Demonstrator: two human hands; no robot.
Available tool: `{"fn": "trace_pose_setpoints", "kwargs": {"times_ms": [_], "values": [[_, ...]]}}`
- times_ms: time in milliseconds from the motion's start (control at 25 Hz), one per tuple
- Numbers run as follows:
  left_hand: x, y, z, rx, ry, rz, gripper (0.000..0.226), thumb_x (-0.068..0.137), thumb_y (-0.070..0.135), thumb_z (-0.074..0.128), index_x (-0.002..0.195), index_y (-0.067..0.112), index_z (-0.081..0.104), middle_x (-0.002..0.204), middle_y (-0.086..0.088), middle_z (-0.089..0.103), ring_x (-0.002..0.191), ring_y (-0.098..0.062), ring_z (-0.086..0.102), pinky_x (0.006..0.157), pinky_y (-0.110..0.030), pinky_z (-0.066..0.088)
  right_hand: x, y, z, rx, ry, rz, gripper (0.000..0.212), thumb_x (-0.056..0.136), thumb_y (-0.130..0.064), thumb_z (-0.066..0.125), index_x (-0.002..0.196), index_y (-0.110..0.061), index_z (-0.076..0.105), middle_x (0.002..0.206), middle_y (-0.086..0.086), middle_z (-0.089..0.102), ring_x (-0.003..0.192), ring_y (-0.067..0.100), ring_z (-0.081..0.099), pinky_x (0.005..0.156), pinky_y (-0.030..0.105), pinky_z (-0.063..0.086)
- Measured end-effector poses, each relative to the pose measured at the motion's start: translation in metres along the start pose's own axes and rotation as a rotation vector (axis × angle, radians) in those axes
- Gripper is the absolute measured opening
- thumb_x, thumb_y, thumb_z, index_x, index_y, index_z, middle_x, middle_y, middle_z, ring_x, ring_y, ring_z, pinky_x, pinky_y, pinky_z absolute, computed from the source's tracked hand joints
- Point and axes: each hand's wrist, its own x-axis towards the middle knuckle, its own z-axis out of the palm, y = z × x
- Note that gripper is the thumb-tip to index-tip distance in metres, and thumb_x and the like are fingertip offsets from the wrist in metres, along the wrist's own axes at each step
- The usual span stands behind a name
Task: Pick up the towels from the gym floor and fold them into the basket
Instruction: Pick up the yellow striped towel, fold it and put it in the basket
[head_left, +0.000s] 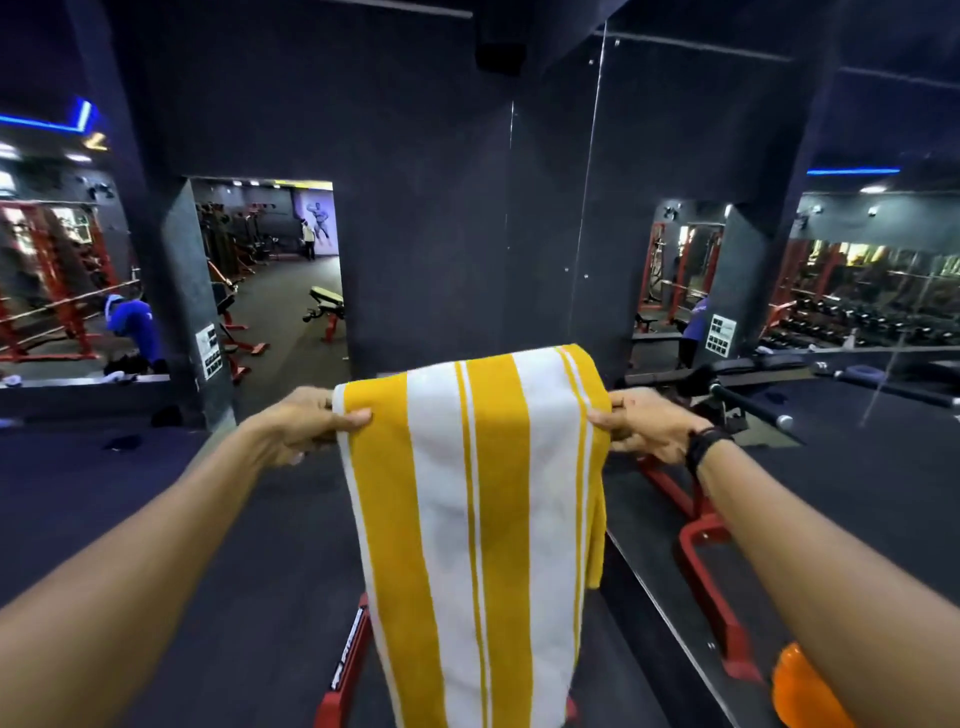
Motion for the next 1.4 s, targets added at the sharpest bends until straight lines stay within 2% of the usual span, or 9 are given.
{"fn": "trace_pose_setpoints", "kwargs": {"times_ms": [120, 320, 520, 680, 800, 920, 1080, 1200, 1400], "values": [[0.000, 0.015, 0.016, -0.225, 0.143, 0.056, 0.013, 0.085, 0.022, 0.070, 0.083, 0.010, 0.065, 0.069, -0.001, 0.072, 0.067, -0.016, 0.064, 0.074, -0.031, 0.048, 0.001, -0.013, -0.001, 0.068, 0.119, -0.038, 0.011, 0.093, -0.013, 0.058, 0.100, -0.010, 0.066, 0.078, -0.001, 0.071, 0.069, 0.010, 0.066, 0.063, 0.025, 0.054], [0.004, 0.042, 0.020, -0.435, 0.235, 0.154, 0.008, 0.086, 0.017, 0.067, 0.091, 0.011, 0.064, 0.096, -0.006, 0.067, 0.084, -0.017, 0.063, 0.060, -0.022, 0.053, -0.002, -0.042, 0.000, 0.252, 0.176, -0.093, 0.008, 0.094, -0.015, 0.058, 0.095, -0.012, 0.065, 0.069, -0.005, 0.071, 0.071, 0.010, 0.065, 0.057, 0.021, 0.051], [0.006, 0.049, 0.006, -0.134, 0.222, 0.123, 0.023, 0.078, 0.019, 0.076, 0.094, 0.011, 0.063, 0.098, -0.006, 0.067, 0.086, -0.020, 0.063, 0.070, -0.032, 0.051, -0.013, -0.058, 0.003, 0.180, 0.161, -0.149, 0.008, 0.092, -0.013, 0.060, 0.085, -0.010, 0.062, 0.059, -0.005, 0.068, 0.050, 0.008, 0.063, 0.037, 0.015, 0.043], [0.007, 0.055, 0.006, -0.383, 0.275, 0.164, 0.020, 0.079, 0.023, 0.074, 0.094, 0.012, 0.067, 0.106, -0.008, 0.069, 0.097, -0.020, 0.064, 0.093, -0.040, 0.050, -0.003, -0.061, 0.005, 0.336, 0.255, -0.157, 0.006, 0.090, -0.014, 0.064, 0.091, -0.008, 0.065, 0.069, 0.000, 0.070, 0.059, 0.011, 0.065, 0.047, 0.021, 0.051], [0.006, 0.052, 0.001, -0.202, 0.186, 0.211, 0.040, 0.078, 0.014, 0.074, 0.116, 0.011, 0.062, 0.110, -0.008, 0.068, 0.096, -0.022, 0.064, 0.081, -0.038, 0.053, -0.003, -0.063, -0.004, 0.321, 0.118, -0.198, 0.009, 0.089, -0.009, 0.063, 0.097, -0.010, 0.063, 0.081, 0.001, 0.073, 0.069, 0.012, 0.070, 0.056, 0.023, 0.056], [0.008, 0.049, 0.004, -0.194, 0.349, 0.242, 0.041, 0.080, 0.009, 0.073, 0.118, 0.003, 0.057, 0.104, -0.010, 0.065, 0.084, -0.017, 0.062, 0.069, -0.029, 0.052, -0.006, -0.057, -0.005, 0.207, 0.116, -0.212, 0.018, 0.085, -0.005, 0.066, 0.100, -0.014, 0.060, 0.089, 0.003, 0.069, 0.077, 0.015, 0.068, 0.061, 0.024, 0.057], [0.009, 0.044, 0.007, -0.161, 0.196, 0.198, 0.068, 0.071, 0.003, 0.078, 0.128, 0.005, 0.041, 0.114, -0.012, 0.061, 0.100, -0.024, 0.061, 0.089, -0.040, 0.052, -0.007, -0.043, 0.003, 0.237, 0.076, -0.218, 0.068, 0.055, -0.006, 0.082, 0.115, -0.015, 0.050, 0.094, 0.009, 0.069, 0.082, 0.020, 0.070, 0.065, 0.033, 0.059], [0.009, 0.036, 0.006, 0.031, 0.306, 0.242, 0.084, 0.063, 0.005, 0.086, 0.129, 0.015, 0.034, 0.115, -0.016, 0.056, 0.104, -0.029, 0.058, 0.089, -0.044, 0.052, -0.005, -0.036, 0.005, 0.231, 0.247, -0.255, 0.085, 0.049, -0.007, 0.086, 0.123, -0.007, 0.044, 0.093, 0.014, 0.067, 0.077, 0.019, 0.069, 0.064, 0.032, 0.057], [0.010, 0.027, 0.009, 0.247, 0.447, 0.424, 0.043, 0.056, 0.017, 0.091, 0.094, 0.021, 0.070, 0.099, -0.005, 0.067, 0.098, -0.026, 0.062, 0.083, -0.044, 0.055, -0.006, -0.033, 0.004, -0.329, 0.485, -0.338, 0.035, 0.066, -0.012, 0.086, 0.098, -0.012, 0.071, 0.076, 0.000, 0.067, 0.060, 0.005, 0.061, 0.047, 0.010, 0.042]]}}
